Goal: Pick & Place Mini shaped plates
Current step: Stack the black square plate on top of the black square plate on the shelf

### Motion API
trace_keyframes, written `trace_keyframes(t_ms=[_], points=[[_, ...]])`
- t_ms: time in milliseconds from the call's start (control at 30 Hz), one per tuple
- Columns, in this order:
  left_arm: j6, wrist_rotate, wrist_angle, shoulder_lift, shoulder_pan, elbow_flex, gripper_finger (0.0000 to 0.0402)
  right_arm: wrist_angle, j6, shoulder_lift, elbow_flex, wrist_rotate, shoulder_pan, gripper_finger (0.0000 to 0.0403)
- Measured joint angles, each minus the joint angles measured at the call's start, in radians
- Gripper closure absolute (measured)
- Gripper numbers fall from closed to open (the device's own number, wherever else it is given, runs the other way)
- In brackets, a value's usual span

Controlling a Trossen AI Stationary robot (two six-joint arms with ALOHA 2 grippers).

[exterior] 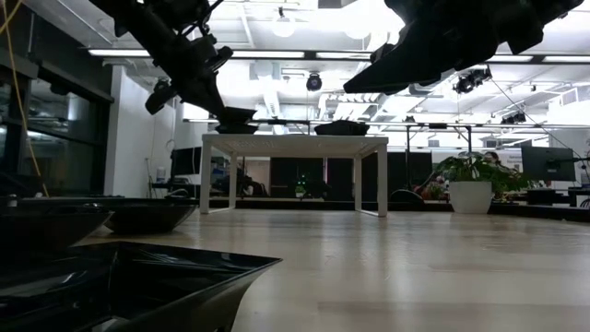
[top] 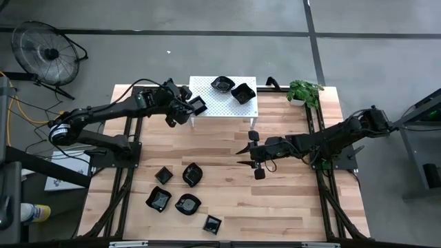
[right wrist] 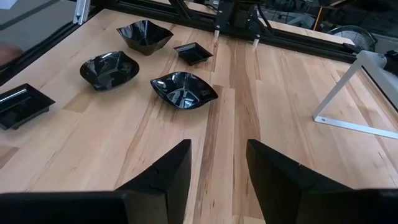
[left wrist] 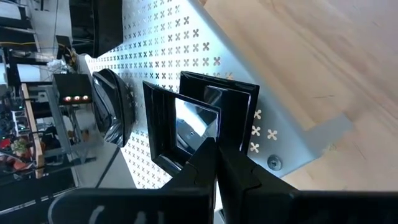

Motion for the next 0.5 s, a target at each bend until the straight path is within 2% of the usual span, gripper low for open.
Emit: trace_keyframes(t_ms=[500], points=[[-0.001,0.003,-0.004,0.0,0.0,-0.001,0.0401,0.0,0.008,0.0,0.0,-0.001,0.002,0.0253]])
